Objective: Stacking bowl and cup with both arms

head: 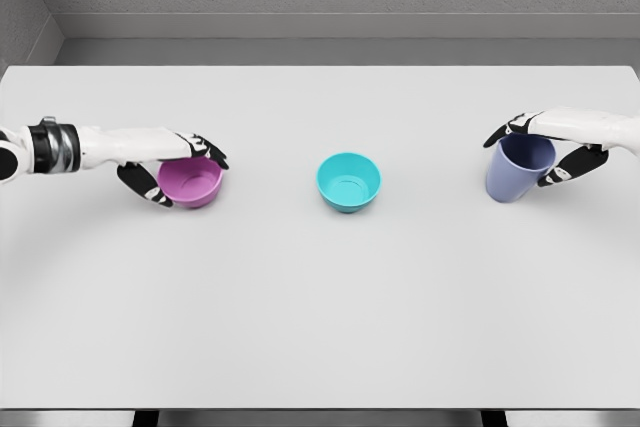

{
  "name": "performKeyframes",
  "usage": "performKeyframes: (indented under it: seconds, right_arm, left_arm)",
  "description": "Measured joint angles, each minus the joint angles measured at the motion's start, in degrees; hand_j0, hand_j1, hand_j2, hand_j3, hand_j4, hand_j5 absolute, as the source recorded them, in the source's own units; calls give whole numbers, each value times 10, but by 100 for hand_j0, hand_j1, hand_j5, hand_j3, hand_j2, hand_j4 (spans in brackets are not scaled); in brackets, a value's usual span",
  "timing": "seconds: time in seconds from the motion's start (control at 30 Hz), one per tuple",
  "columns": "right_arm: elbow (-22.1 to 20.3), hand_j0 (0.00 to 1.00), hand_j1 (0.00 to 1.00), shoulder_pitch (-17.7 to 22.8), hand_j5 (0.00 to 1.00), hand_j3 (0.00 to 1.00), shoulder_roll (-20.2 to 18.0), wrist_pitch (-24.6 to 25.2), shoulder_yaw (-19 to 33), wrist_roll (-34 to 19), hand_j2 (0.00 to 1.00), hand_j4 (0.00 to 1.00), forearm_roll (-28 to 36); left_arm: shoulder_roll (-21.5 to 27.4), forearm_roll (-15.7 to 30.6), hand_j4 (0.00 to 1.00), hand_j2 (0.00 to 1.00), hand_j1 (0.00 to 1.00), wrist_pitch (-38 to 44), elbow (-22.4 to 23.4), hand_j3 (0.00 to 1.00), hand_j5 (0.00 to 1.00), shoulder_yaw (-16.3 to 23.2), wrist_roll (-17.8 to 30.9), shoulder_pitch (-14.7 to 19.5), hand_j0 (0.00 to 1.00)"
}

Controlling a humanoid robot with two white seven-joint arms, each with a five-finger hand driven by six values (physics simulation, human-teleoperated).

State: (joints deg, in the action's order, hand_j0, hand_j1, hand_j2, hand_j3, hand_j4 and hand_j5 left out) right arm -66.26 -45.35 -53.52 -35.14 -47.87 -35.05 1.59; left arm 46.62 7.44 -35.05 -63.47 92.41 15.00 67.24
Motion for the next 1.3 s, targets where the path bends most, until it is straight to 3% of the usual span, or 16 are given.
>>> performKeyframes:
  seconds: [0.2,0.4,0.6,0.73,1.3]
  right_arm:
    - [0,61,61,0,61,61,5,0,0,0,61,61,1]
    - [1,58,58,0,58,58,7,0,0,0,58,58,1]
    - [-3,57,57,-21,57,57,3,0,0,0,57,57,1]
    - [-5,54,54,-22,54,54,1,0,0,0,54,54,1]
    - [-11,54,54,-25,54,54,0,0,4,0,54,54,4]
  left_arm:
    - [0,-1,76,76,76,0,1,76,76,0,0,4,76]
    - [-10,-1,76,76,76,0,1,76,76,-1,0,13,76]
    - [-18,-1,76,76,76,0,0,76,76,-1,0,25,76]
    - [-25,-1,76,76,76,0,-1,76,76,-1,-1,31,76]
    - [-69,0,76,76,76,0,1,76,76,0,-1,56,76]
